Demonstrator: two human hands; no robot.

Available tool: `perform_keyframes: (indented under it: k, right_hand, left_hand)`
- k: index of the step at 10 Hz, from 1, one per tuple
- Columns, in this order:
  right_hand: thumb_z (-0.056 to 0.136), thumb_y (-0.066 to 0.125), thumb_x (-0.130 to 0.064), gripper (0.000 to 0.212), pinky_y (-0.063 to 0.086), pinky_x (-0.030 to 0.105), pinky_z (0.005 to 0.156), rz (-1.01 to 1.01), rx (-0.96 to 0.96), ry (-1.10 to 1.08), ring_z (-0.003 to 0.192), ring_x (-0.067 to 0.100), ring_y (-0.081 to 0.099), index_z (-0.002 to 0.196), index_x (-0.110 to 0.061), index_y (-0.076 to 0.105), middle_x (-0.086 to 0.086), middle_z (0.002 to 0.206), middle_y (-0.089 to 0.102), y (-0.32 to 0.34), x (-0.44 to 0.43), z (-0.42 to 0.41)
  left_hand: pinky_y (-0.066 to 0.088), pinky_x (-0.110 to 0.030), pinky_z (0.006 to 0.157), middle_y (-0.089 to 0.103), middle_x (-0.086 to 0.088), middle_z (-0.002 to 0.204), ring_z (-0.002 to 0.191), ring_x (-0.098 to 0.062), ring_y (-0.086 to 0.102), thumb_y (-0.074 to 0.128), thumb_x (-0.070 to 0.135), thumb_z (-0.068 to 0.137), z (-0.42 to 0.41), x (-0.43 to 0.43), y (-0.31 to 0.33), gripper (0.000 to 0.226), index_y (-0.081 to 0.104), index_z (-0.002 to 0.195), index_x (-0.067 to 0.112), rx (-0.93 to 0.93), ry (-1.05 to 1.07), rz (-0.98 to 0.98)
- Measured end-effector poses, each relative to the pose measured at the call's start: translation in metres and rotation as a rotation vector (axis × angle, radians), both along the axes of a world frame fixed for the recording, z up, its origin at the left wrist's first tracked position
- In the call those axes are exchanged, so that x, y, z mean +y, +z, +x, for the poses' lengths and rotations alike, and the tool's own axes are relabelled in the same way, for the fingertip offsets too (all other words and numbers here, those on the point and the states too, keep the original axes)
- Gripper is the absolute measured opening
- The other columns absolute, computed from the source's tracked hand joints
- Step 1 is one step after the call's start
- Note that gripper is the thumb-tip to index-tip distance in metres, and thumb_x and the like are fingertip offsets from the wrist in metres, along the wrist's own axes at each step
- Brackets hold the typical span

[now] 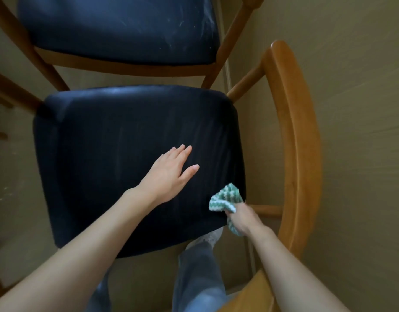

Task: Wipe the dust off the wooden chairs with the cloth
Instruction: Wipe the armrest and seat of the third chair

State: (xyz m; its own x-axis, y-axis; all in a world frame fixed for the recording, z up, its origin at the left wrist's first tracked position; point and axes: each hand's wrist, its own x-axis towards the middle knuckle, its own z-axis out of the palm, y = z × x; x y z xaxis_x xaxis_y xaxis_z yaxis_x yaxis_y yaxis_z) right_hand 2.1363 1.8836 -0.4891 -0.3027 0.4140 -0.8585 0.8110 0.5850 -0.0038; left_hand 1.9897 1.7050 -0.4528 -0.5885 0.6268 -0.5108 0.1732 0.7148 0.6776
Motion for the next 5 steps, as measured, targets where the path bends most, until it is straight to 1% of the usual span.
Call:
perform_keyframes:
  k: [1,2,3,4,5]
  right_hand:
    - [0.098,0.047,-0.029,0.025,0.041,0.030,0.071,-0.088,-0.057,-0.043,0.086,0.025,0.057,0.108,-0.009,0.058,0.009,0.096,0.060,-0.003,-0.015,0.015]
    - [0.097,0.049,-0.026,0.022,0.041,0.030,0.067,-0.138,-0.055,-0.081,0.077,0.020,0.055,0.104,-0.008,0.059,0.006,0.088,0.060,-0.007,-0.019,0.019]
    - [0.096,0.051,-0.027,0.016,0.042,0.031,0.084,-0.239,-0.084,-0.050,0.104,0.027,0.057,0.101,-0.015,0.060,0.011,0.112,0.062,-0.007,-0.026,0.021]
    - [0.095,0.051,-0.034,0.013,0.043,0.033,0.089,-0.332,-0.088,-0.014,0.103,0.025,0.058,0.098,-0.022,0.057,0.008,0.108,0.063,0.000,-0.031,0.016]
    - [0.094,0.053,-0.032,0.014,0.046,0.032,0.086,-0.440,-0.020,-0.051,0.088,0.019,0.062,0.085,-0.023,0.060,0.004,0.096,0.065,0.017,-0.034,-0.004]
  left_hand:
    - [0.007,-0.032,0.118,0.010,0.002,0.158,0.145,-0.013,0.003,0.032,0.044,0.099,0.002,0.002,0.001,0.059,0.012,0.150,0.021,-0.006,0.006,0.007]
    - [0.006,-0.032,0.118,0.010,0.002,0.158,0.145,-0.013,0.003,0.031,0.044,0.099,0.002,0.001,0.001,0.059,0.012,0.150,0.021,-0.013,0.030,0.014]
    - [0.007,-0.032,0.118,0.010,0.002,0.158,0.145,-0.012,0.004,0.032,0.044,0.099,0.001,-0.003,0.001,0.059,0.012,0.150,0.021,-0.013,0.051,0.011]
    - [0.006,-0.031,0.118,0.010,0.003,0.158,0.145,-0.012,0.003,0.032,0.043,0.099,0.001,-0.007,0.001,0.059,0.012,0.150,0.021,-0.008,0.069,0.006]
    - [0.005,-0.031,0.118,0.010,0.003,0.158,0.145,-0.012,0.003,0.032,0.043,0.099,-0.001,-0.013,-0.002,0.059,0.012,0.150,0.021,-0.003,0.083,-0.008]
